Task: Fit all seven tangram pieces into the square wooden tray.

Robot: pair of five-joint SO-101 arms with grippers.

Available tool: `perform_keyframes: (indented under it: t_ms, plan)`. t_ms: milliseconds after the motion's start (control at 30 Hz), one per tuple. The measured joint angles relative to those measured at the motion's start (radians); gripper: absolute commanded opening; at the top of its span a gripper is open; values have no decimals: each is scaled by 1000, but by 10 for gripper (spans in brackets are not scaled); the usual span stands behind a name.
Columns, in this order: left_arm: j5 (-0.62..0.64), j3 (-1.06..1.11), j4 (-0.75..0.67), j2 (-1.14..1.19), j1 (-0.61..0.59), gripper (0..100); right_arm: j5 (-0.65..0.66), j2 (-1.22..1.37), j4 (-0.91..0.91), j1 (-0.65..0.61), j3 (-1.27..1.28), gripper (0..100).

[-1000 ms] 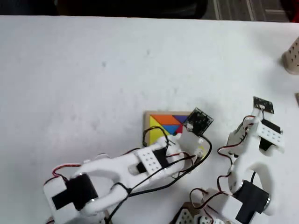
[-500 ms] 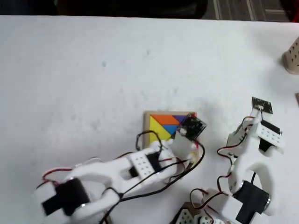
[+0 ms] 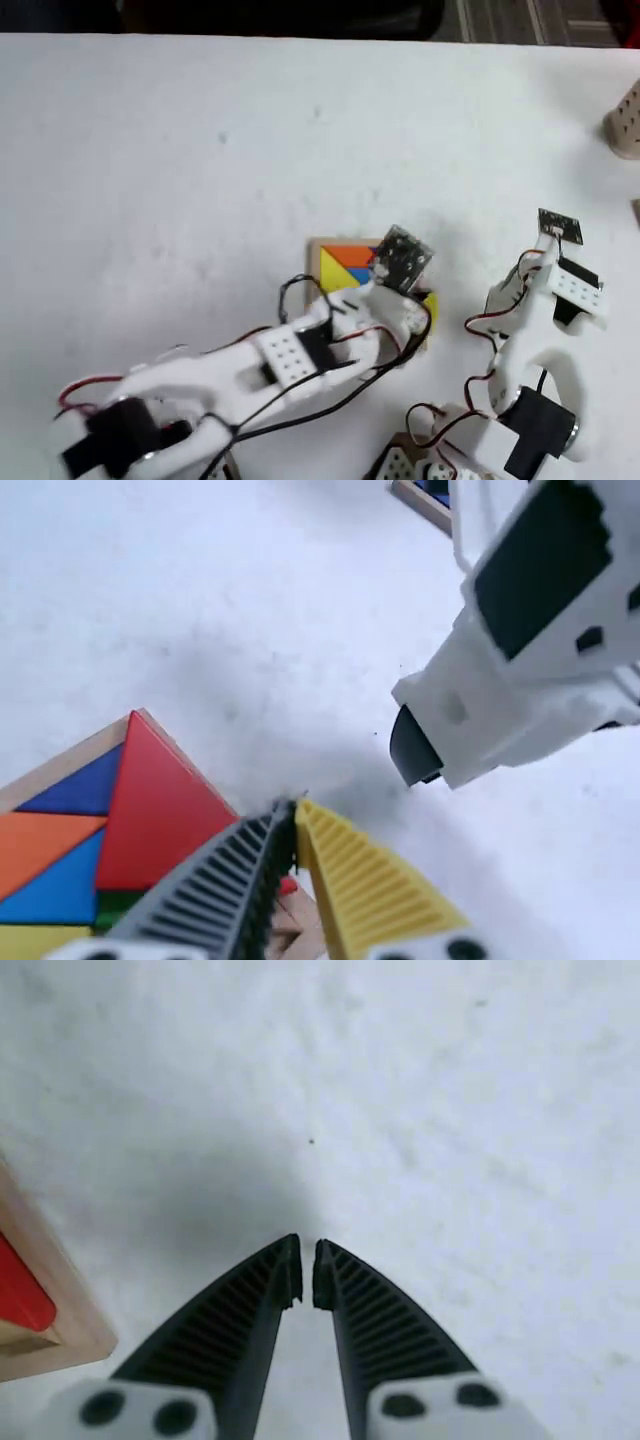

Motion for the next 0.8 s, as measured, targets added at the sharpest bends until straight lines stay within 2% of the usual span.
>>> perform_keyframes:
  t_ms: [200,300,500,800]
  plan:
    - [23,-198,-5,331,0,20,0,0,0,0,0,18]
    - [28,-210,-5,387,0,20,0,0,0,0,0,18]
    - [29,-183,63,338,0,20,0,0,0,0,0,18]
    - [29,55,74,94,0,20,0,0,-14,0,2,18]
